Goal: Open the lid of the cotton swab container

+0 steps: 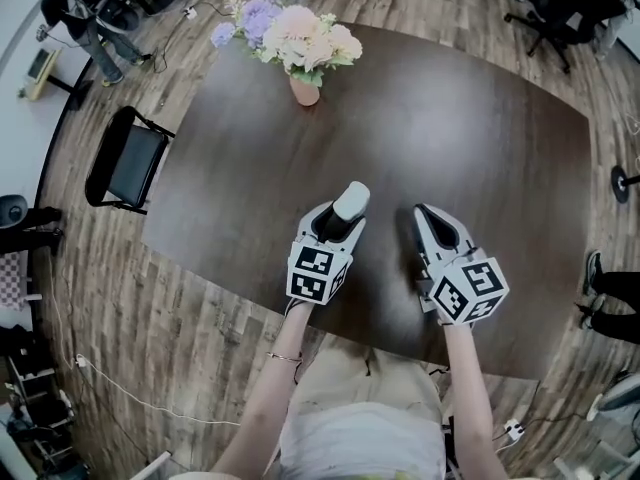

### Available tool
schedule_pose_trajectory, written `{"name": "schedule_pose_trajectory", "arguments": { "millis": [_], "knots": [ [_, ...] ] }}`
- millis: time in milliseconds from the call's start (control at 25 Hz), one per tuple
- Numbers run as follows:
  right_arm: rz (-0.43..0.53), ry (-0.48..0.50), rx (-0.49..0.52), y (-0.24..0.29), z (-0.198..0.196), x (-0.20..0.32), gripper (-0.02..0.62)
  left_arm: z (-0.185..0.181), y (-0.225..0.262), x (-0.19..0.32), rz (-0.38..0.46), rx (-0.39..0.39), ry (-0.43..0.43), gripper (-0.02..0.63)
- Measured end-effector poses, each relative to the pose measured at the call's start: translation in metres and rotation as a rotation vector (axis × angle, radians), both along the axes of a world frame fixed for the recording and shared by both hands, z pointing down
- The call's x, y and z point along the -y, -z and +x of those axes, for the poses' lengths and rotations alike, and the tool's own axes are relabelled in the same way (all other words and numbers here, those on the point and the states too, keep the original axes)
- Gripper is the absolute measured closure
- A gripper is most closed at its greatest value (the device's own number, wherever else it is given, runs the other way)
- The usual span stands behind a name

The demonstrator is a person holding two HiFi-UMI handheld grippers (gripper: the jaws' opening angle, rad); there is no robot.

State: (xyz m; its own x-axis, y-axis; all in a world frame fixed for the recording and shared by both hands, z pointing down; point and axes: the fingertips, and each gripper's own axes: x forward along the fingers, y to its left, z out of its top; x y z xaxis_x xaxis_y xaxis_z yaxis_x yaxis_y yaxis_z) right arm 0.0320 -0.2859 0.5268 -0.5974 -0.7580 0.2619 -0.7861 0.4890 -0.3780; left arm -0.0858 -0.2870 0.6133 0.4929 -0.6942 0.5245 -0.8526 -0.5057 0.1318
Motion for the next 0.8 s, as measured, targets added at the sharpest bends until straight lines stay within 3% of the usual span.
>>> {"name": "schedule_pose_trajectory", "arguments": {
  "millis": [480, 800],
  "knots": [
    [-0.025, -0.051, -0.002, -0.008, 0.015, -0.003, 0.574, 0.006, -0.009, 0.015, -0.021, 0.032, -0.028, 0.356],
    [-0.001, -0.039, -0.002, 0.003, 0.015, 0.000, 0.574, 0.010, 0.003, 0.009, -0.043, 0.027, -0.109, 0.371]
  ]
}}
